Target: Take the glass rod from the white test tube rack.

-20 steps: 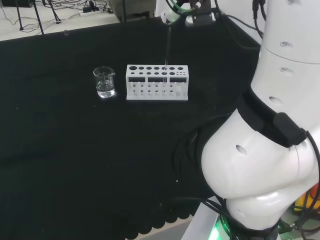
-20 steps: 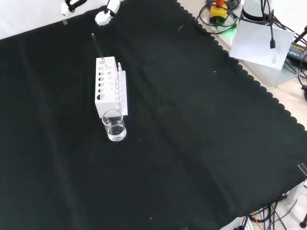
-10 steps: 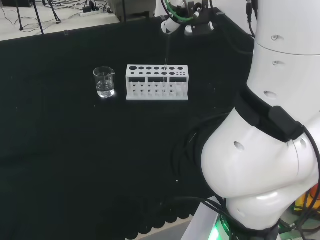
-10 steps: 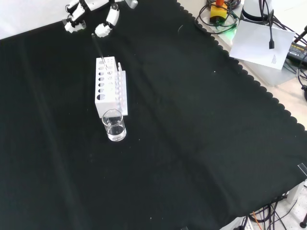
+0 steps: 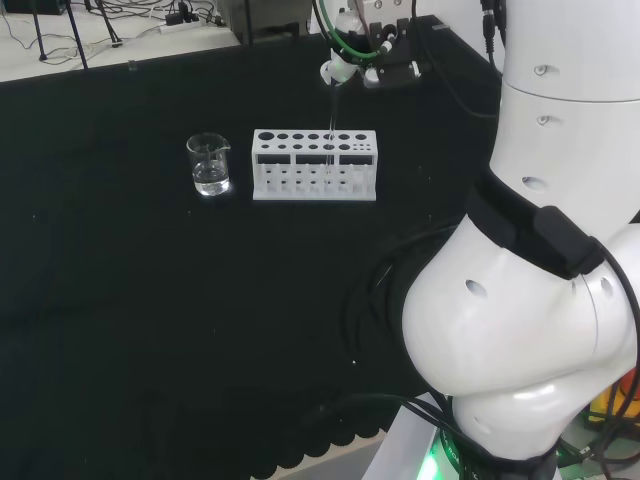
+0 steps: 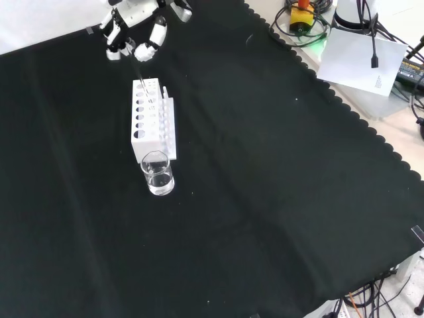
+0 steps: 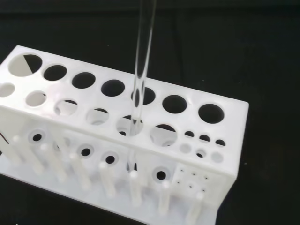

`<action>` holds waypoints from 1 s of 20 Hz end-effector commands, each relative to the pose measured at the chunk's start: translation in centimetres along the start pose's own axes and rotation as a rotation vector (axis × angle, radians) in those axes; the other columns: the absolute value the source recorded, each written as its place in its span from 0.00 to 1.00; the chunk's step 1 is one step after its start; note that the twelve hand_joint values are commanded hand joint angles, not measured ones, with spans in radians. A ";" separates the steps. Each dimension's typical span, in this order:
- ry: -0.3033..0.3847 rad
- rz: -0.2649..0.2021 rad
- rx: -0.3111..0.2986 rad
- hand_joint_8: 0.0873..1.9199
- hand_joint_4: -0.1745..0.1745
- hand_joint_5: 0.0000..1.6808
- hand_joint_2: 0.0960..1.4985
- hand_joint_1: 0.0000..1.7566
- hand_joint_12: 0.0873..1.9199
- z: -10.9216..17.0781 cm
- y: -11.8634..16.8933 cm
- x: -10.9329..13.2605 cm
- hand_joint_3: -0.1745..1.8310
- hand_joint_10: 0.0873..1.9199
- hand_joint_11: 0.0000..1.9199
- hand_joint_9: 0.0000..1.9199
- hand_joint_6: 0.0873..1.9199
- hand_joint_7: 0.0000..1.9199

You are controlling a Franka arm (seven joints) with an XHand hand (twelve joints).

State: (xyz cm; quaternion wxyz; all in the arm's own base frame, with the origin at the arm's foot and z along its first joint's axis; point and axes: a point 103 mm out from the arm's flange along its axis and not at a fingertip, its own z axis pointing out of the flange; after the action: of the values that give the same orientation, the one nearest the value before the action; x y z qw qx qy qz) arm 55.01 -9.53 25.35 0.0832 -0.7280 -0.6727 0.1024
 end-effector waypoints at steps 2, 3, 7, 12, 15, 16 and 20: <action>0.024 -0.008 -0.032 0.53 0.00 0.38 0.58 0.49 0.67 0.0 0.4 0.8 0.41 0.52 0.34 0.71 0.48 0.62; 0.037 -0.013 -0.037 0.54 0.00 0.39 0.58 0.50 0.66 0.2 0.4 0.7 0.41 0.53 0.36 0.72 0.49 0.62; 0.065 -0.026 -0.043 0.55 0.00 0.43 0.56 0.54 0.64 0.7 0.3 0.3 0.44 0.54 0.42 0.75 0.50 0.64; 0.060 -0.032 -0.035 0.57 0.00 0.44 0.60 0.57 0.62 1.0 0.5 0.6 0.38 0.55 0.47 0.76 0.57 0.65; 0.067 -0.038 -0.086 0.59 0.00 0.49 0.69 0.63 0.54 1.0 0.7 1.2 0.23 0.56 0.62 0.80 0.62 0.67; 0.068 -0.039 -0.115 0.61 0.00 0.51 0.63 0.66 0.50 0.9 0.7 1.4 0.29 0.56 0.65 0.81 0.62 0.61; 0.101 -0.080 -0.254 0.66 0.00 0.57 0.49 0.71 0.45 0.2 0.4 2.9 0.42 0.54 0.70 0.85 0.51 0.58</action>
State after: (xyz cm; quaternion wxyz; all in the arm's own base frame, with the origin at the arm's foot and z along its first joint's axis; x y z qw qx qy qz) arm 55.47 -8.39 24.12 0.0682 -0.7203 -0.6891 0.0398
